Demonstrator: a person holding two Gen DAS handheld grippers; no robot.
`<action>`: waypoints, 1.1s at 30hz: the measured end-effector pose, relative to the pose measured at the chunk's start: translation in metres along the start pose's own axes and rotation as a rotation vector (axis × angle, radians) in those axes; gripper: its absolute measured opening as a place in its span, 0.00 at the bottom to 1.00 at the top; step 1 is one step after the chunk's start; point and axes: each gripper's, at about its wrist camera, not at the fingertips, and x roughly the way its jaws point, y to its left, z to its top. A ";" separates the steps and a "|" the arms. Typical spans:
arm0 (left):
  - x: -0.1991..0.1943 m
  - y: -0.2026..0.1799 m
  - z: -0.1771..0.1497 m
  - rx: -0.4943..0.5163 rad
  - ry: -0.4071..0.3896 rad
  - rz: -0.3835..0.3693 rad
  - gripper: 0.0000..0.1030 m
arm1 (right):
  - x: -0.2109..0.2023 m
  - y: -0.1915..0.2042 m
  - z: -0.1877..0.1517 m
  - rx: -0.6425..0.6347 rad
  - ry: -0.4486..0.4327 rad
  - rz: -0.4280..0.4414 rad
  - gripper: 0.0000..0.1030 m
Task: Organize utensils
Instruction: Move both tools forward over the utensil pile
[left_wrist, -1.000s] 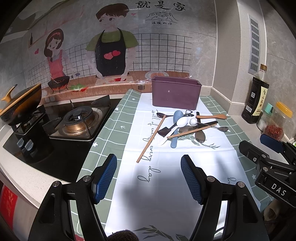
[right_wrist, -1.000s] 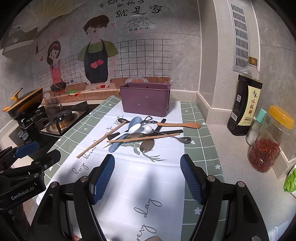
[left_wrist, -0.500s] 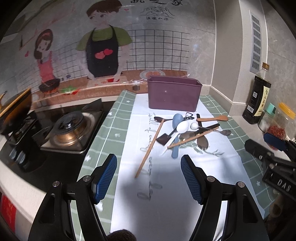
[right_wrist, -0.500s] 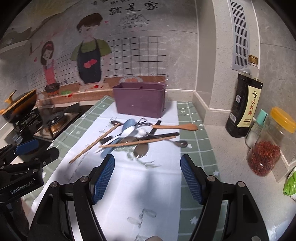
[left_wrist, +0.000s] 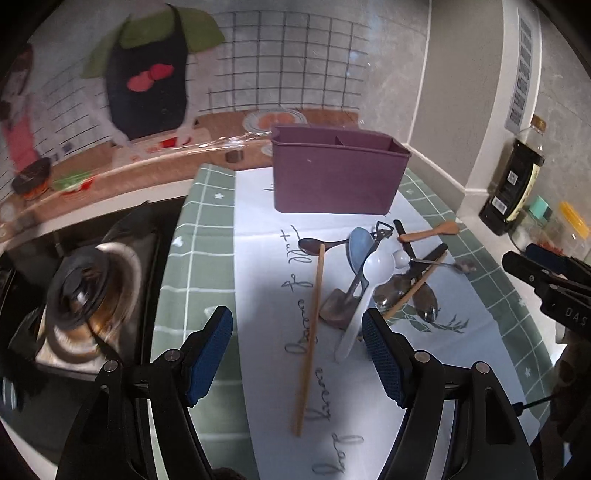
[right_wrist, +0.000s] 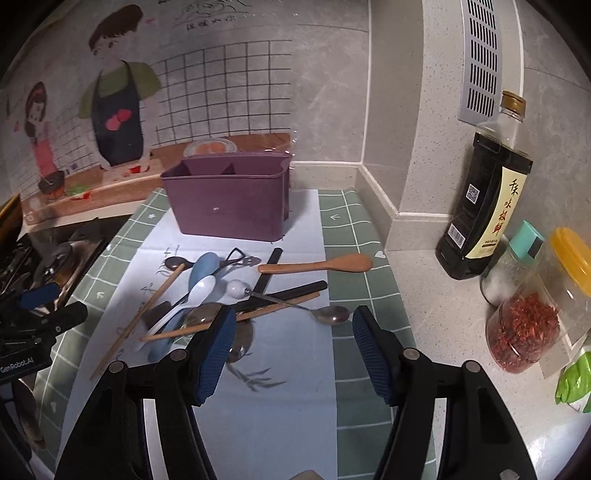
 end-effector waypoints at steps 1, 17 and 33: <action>0.004 -0.001 0.002 0.013 0.000 -0.002 0.71 | 0.002 -0.001 0.002 0.002 0.009 -0.002 0.60; 0.026 -0.008 0.026 -0.041 0.019 0.019 0.71 | 0.056 -0.039 0.033 -0.206 0.131 0.197 0.55; 0.057 -0.016 0.013 -0.006 0.131 0.033 0.71 | 0.132 0.007 0.030 -0.399 0.273 0.490 0.25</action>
